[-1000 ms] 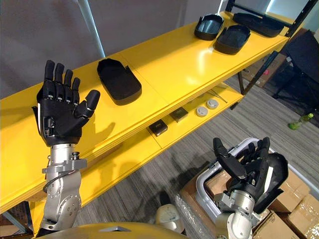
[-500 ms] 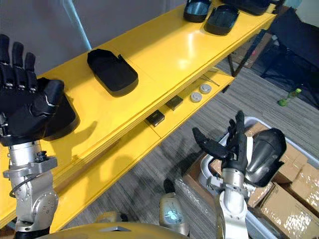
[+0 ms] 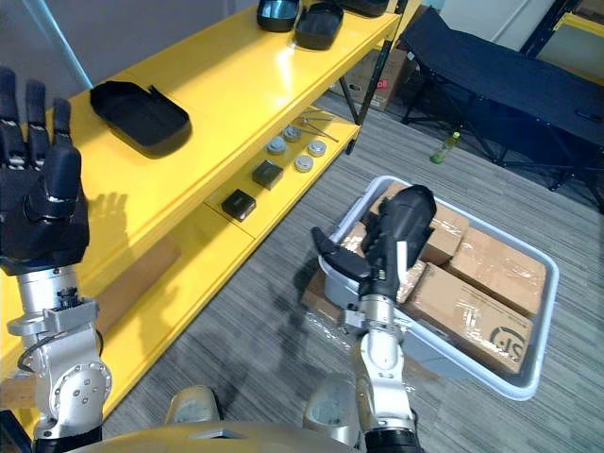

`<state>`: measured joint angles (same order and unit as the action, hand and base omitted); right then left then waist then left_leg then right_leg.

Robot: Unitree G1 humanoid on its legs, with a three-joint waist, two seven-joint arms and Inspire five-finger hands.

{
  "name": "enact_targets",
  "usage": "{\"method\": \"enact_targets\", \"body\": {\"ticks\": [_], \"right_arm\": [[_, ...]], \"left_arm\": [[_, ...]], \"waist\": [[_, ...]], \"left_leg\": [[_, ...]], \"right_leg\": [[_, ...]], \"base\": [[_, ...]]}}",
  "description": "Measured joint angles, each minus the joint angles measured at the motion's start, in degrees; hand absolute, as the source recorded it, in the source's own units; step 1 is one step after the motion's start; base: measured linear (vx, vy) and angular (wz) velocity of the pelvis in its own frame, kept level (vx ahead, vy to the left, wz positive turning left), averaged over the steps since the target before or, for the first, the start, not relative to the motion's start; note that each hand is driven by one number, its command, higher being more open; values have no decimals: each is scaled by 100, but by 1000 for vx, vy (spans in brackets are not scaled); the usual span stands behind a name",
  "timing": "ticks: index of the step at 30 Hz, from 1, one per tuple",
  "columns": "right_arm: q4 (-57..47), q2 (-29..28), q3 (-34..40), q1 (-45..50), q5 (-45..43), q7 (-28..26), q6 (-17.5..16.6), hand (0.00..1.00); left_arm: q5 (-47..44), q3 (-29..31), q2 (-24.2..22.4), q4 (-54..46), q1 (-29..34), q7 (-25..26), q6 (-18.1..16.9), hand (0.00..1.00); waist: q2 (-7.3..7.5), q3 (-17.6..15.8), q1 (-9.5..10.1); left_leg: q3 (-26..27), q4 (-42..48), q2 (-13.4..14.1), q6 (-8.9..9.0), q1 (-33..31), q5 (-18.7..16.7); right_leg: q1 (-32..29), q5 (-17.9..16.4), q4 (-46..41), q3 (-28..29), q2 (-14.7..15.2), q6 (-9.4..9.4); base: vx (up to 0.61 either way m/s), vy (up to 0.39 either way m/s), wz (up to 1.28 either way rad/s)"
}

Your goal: Walk over and take three plastic housings, then place them on the shelf

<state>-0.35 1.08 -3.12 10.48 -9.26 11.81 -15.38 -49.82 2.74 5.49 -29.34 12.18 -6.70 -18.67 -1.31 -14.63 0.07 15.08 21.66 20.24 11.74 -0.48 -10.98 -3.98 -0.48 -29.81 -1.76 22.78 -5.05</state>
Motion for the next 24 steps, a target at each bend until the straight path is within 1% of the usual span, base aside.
{"method": "enact_targets", "body": {"ticks": [1,2,3,4,5,6,7,8,9,10,11,12,13,14,15,17,18,19,20,21,22,23,24], "right_arm": [[2,-24,-87,74,5,-1,48,100],[10,48,-83,107,-25,-53,150,100],[10,195,-59,103,-49,-122,232,100],[16,306,-43,119,-52,-172,284,100],[25,567,75,233,-51,-232,365,100],[8,633,157,339,-48,-274,364,100],[-34,659,213,408,-48,-277,362,100],[-174,710,320,551,-50,-279,354,100],[-305,752,394,712,-78,-287,324,100],[-376,771,397,805,-139,-302,310,100],[-429,788,389,857,-201,-323,310,100],[-528,822,376,922,-291,-381,295,100],[-550,836,369,910,-292,-393,289,100],[-555,837,355,879,-292,-372,291,100],[-554,816,286,867,-314,-248,294,100],[-545,812,207,835,-457,-174,321,100],[-476,810,131,731,-524,-134,365,100],[-323,811,90,581,-503,-102,367,100],[-133,799,46,435,-449,-11,377,100],[6,789,6,355,-448,44,390,100],[266,768,-6,193,-448,112,456,100],[601,763,-43,-43,-467,142,484,100],[757,750,-46,-164,-472,143,488,100]], "left_arm": [[-184,-143,14,116,113,-45,172,100],[-261,-378,-13,359,175,-115,323,100],[-285,-631,-169,564,187,-116,424,100],[-285,-797,-286,704,189,-113,485,100],[-240,-1354,-455,880,189,-110,665,100],[-166,-1641,-479,882,180,-123,746,100],[-117,-1796,-487,881,157,-171,770,100],[-26,-2038,-486,850,96,-312,793,100],[99,-2195,-482,832,49,-412,793,100],[109,-2239,-480,826,0,-477,793,100],[108,-2241,-482,826,-20,-502,792,100],[110,-2207,-469,832,-37,-497,787,100],[122,-2179,-455,855,-31,-471,773,100],[130,-2141,-432,897,-27,-435,773,100],[242,-2091,-379,935,-25,-401,773,100],[349,-2064,-319,936,-23,-400,769,100],[472,-2041,-260,936,-27,-408,764,100],[550,-2042,-199,936,-28,-415,767,100],[562,-2041,-141,940,-25,-458,804,100],[563,-2042,-91,943,-19,-498,861,100],[648,-2056,13,942,-7,-571,952,100],[816,-2050,140,940,29,-619,971,100],[899,-2051,216,940,38,-631,971,100]], "waist": [[127,108,-30],[147,235,-50],[39,294,-115],[-55,330,-228],[-120,326,-446],[-67,311,-523],[-16,291,-534],[-79,329,-537],[-182,393,-542],[-188,398,-555],[-190,404,-547],[-201,425,-542],[-275,471,-535],[-286,478,-524],[-277,479,-486],[-277,479,-473],[-264,479,-448],[-253,475,-414],[-189,458,-330],[-152,465,-284],[-143,465,-180],[-127,465,-98],[-100,467,-51]], "left_leg": [[47,-72,172,249,1,162],[57,-247,406,256,0,427],[-8,-408,614,146,-34,677],[-73,-488,745,-31,-110,884],[-114,-582,907,-569,-141,1551],[-121,-535,950,-724,-158,1795],[-181,-479,897,-574,-136,1664],[-332,-442,608,-375,-99,1362],[-311,-479,370,-497,-104,1023],[-413,-551,223,-553,-48,928],[-432,-630,166,-590,10,903],[-507,-787,45,-602,73,901],[-521,-905,-2,-603,116,900],[-547,-963,-55,-536,117,848],[-580,-982,-165,-541,107,745],[-633,-984,-258,-507,100,617],[-713,-986,-393,-480,109,428],[-783,-992,-546,-333,146,176],[-747,-960,-683,-142,199,124],[-716,-925,-773,-146,194,99],[-679,-844,-881,-175,176,32],[-609,-794,-932,-222,150,-6],[-582,-787,-967,-240,127,-14]], "right_leg": [[160,232,633,-313,-39,-416],[292,-462,847,-762,-207,-986],[255,-757,870,-993,-424,-983],[234,-878,864,-1072,-581,-889],[220,-994,778,-1133,-824,-685],[259,-1054,797,-1102,-886,-565],[248,-1079,807,-1027,-880,-511],[181,-1084,865,-887,-958,-401],[99,-1031,947,-770,-1059,-316],[66,-1012,981,-692,-1105,-289],[16,-995,988,-636,-1129,-269],[-113,-958,996,-510,-1182,-275],[-202,-911,1007,-424,-1189,-298],[-283,-837,1031,-359,-1178,-326],[-300,-714,1123,-341,-1093,-402],[-297,-605,1176,-351,-1007,-446],[-300,-521,1209,-350,-874,-524],[-301,-454,1217,-341,-728,-638],[-283,-366,1267,-297,-586,-718],[-252,-259,1361,-283,-508,-746],[-131,69,1667,-305,-430,-739],[-33,434,2025,-465,-396,-704],[-14,565,2170,-580,-377,-704]], "base": [[22,-621,-50],[40,-659,-56],[44,-561,-35],[52,-630,-10],[47,-584,-6],[46,-529,-24],[37,-285,-63],[44,-233,-84],[54,-168,-85],[47,-90,-61],[39,-91,-50],[19,-69,-48],[-15,-21,-45],[-60,106,-31],[-76,143,-15],[-76,165,0],[-110,254,-1],[-120,274,-12],[-148,286,-18],[-176,268,-25],[-213,301,-28],[-176,227,-29],[-145,167,-31]]}}
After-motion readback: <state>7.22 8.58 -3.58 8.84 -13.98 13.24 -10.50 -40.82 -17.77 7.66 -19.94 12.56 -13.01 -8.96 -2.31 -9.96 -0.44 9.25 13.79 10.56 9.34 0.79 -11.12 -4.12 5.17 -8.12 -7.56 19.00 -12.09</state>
